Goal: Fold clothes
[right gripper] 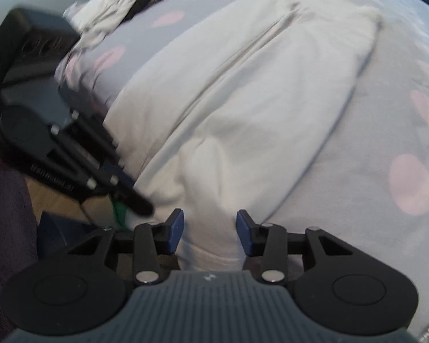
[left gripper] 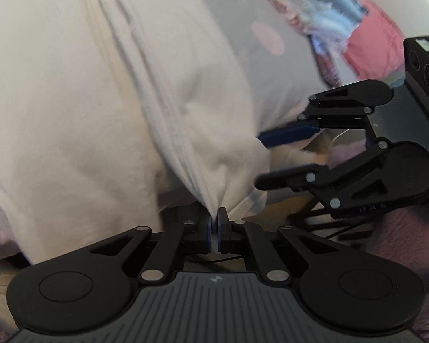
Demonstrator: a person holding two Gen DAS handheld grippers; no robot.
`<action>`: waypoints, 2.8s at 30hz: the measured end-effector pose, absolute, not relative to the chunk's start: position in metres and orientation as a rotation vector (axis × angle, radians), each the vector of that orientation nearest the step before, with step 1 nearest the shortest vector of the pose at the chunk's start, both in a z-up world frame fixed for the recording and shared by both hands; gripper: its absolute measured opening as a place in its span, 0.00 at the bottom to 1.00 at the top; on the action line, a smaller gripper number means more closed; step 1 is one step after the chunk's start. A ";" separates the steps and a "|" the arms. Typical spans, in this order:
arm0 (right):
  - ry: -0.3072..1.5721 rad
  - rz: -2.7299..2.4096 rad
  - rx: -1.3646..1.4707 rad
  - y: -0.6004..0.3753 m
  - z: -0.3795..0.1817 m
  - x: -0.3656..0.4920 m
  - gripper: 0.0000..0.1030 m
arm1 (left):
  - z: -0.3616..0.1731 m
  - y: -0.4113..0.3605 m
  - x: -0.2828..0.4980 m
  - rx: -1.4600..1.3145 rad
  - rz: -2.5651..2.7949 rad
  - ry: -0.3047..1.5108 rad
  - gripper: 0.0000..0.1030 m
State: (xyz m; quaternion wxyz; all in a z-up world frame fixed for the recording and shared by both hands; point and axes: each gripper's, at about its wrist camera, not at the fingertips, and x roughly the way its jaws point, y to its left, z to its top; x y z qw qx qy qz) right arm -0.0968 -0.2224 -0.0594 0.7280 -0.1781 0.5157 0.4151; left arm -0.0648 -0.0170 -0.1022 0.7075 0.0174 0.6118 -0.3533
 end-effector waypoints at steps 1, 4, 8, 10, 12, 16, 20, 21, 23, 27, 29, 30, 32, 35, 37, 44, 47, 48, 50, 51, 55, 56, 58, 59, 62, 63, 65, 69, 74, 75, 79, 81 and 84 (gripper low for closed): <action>1.170 0.926 -0.409 -0.219 -0.067 -0.099 0.39 | -0.104 -0.016 -0.065 0.054 -0.770 1.362 0.01; 1.270 0.962 -0.453 -0.215 -0.089 -0.110 0.29 | -0.112 -0.013 -0.062 0.039 -0.744 1.383 0.01; 1.328 0.953 -0.509 -0.215 -0.102 -0.121 0.30 | -0.120 -0.009 -0.062 0.005 -0.733 1.414 0.02; 1.323 0.930 -0.497 -0.218 -0.098 -0.120 0.31 | -0.126 -0.010 -0.063 0.001 -0.737 1.449 0.02; 1.304 0.897 -0.486 -0.221 -0.090 -0.117 0.35 | -0.128 -0.011 -0.064 0.023 -0.734 1.464 0.02; 1.258 0.822 -0.407 -0.236 -0.073 -0.107 0.35 | -0.124 -0.011 -0.071 0.073 -0.726 1.470 0.05; 1.222 0.776 -0.310 -0.251 -0.062 -0.096 0.35 | -0.119 -0.011 -0.074 0.089 -0.718 1.452 0.13; 1.215 0.779 -0.300 -0.253 -0.063 -0.095 0.35 | -0.119 -0.011 -0.074 0.086 -0.722 1.450 0.14; 1.212 0.806 -0.288 -0.253 -0.067 -0.091 0.35 | -0.119 -0.012 -0.075 0.088 -0.732 1.446 0.14; 1.202 0.849 -0.290 -0.248 -0.081 -0.083 0.42 | -0.118 -0.013 -0.074 0.084 -0.731 1.434 0.14; 1.196 0.862 -0.276 -0.244 -0.088 -0.079 0.41 | -0.120 -0.010 -0.073 0.075 -0.720 1.436 0.16; 1.197 0.875 -0.250 -0.241 -0.092 -0.077 0.38 | -0.121 -0.009 -0.072 0.072 -0.713 1.439 0.16; 1.204 0.874 -0.255 -0.237 -0.095 -0.077 0.21 | -0.123 -0.009 -0.072 0.067 -0.698 1.445 0.16; 1.246 0.858 -0.254 -0.238 -0.097 -0.078 0.12 | -0.122 -0.003 -0.069 0.066 -0.695 1.450 0.16; 1.292 0.845 -0.236 -0.241 -0.097 -0.080 0.11 | -0.123 -0.005 -0.068 0.076 -0.698 1.456 0.17; 1.390 0.814 -0.216 -0.246 -0.099 -0.086 0.08 | -0.119 -0.011 -0.068 0.107 -0.725 1.449 0.18; 1.460 0.798 -0.267 -0.245 -0.106 -0.092 0.00 | -0.111 -0.009 -0.069 0.113 -0.732 1.429 0.21; 1.480 0.790 -0.300 -0.244 -0.110 -0.095 0.00 | -0.108 -0.007 -0.070 0.114 -0.732 1.421 0.22; 1.495 0.778 -0.353 -0.242 -0.116 -0.100 0.00 | -0.100 -0.003 -0.072 0.114 -0.724 1.400 0.23; 1.489 0.777 -0.348 -0.242 -0.114 -0.100 0.00 | -0.095 -0.001 -0.073 0.111 -0.716 1.384 0.23; 1.437 0.768 -0.337 -0.242 -0.098 -0.098 0.05 | -0.075 0.012 -0.074 0.088 -0.685 1.318 0.26; 1.418 0.766 -0.343 -0.242 -0.093 -0.098 0.06 | -0.072 0.019 -0.073 0.073 -0.672 1.304 0.28; 1.381 0.761 -0.355 -0.240 -0.084 -0.098 0.08 | -0.069 0.033 -0.072 0.038 -0.632 1.290 0.31; 1.365 0.761 -0.356 -0.239 -0.080 -0.098 0.11 | -0.067 0.040 -0.071 0.020 -0.612 1.284 0.34; 1.344 0.754 -0.355 -0.236 -0.078 -0.092 0.29 | -0.064 0.056 -0.067 -0.012 -0.548 1.263 0.36; 1.342 0.749 -0.356 -0.235 -0.078 -0.090 0.29 | -0.062 0.063 -0.066 -0.020 -0.529 1.253 0.36; 1.348 0.750 -0.350 -0.232 -0.079 -0.084 0.30 | -0.060 0.081 -0.063 -0.043 -0.499 1.233 0.39; 1.360 0.760 -0.333 -0.227 -0.083 -0.073 0.32 | -0.065 0.108 -0.064 -0.076 -0.453 1.187 0.40; 1.377 0.771 -0.311 -0.221 -0.087 -0.060 0.33 | -0.082 0.112 -0.067 -0.054 -0.526 1.202 0.41; 1.382 0.771 -0.306 -0.222 -0.088 -0.058 0.33 | -0.086 0.110 -0.065 -0.042 -0.540 1.209 0.42; 1.390 0.772 -0.289 -0.223 -0.090 -0.056 0.33 | -0.104 0.103 -0.057 0.003 -0.572 1.233 0.42; 1.389 0.775 -0.282 -0.225 -0.090 -0.057 0.33 | -0.110 0.101 -0.052 0.004 -0.594 1.236 0.42; 1.377 0.786 -0.252 -0.229 -0.086 -0.058 0.35 | -0.117 0.097 -0.047 -0.010 -0.625 1.243 0.42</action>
